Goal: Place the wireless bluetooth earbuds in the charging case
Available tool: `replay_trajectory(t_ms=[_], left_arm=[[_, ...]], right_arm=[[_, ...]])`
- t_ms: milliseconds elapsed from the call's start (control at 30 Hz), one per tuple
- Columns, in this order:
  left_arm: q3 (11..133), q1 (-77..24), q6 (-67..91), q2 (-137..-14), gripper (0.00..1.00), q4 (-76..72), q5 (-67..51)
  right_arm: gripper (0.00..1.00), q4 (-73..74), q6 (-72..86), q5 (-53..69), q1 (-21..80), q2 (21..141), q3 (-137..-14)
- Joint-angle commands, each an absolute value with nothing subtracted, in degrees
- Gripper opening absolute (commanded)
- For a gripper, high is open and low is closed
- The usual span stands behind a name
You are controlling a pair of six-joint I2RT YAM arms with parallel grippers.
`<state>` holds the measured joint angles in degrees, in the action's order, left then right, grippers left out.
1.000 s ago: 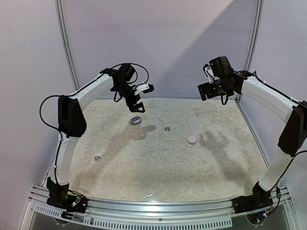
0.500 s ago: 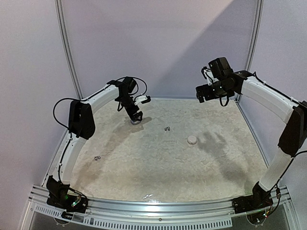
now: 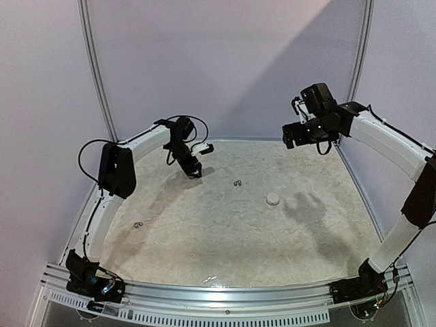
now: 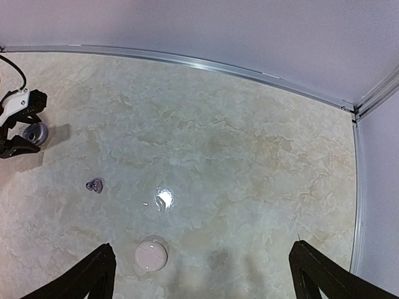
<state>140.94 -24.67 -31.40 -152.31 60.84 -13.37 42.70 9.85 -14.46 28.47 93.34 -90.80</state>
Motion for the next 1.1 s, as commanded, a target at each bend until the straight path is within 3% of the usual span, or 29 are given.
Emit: replay_trajectory(t_ms=[0,133,367,533,800,1067], left_arm=[[140.04,-24.01,-30.49,-153.59,0.61,62.51,-14.46],[139.85,-23.7,-30.56,-153.47,0.56,63.19,-14.76],[139.66,-23.76,-32.71,-152.79,0.27,63.63,-13.52],[139.44,-24.03,-35.87,-148.42,0.16,63.02,-16.94],[135.01,-26.43,-47.24,-130.46,0.17,56.72,-25.77],[113.21,-32.18,-58.69,-106.49,0.12,41.38,-18.46]], right_arm=[[0.99,44.23,11.15,-14.59,29.07,91.75,-90.0],[0.99,44.17,11.09,-14.67,29.21,91.6,-90.09],[0.99,44.21,11.04,-14.64,29.34,91.33,-90.26],[0.99,43.25,11.81,-13.03,29.37,90.52,-90.4],[0.99,35.75,13.91,6.0,29.44,87.1,-93.52],[0.89,21.98,18.07,19.58,30.59,86.2,-94.19]])
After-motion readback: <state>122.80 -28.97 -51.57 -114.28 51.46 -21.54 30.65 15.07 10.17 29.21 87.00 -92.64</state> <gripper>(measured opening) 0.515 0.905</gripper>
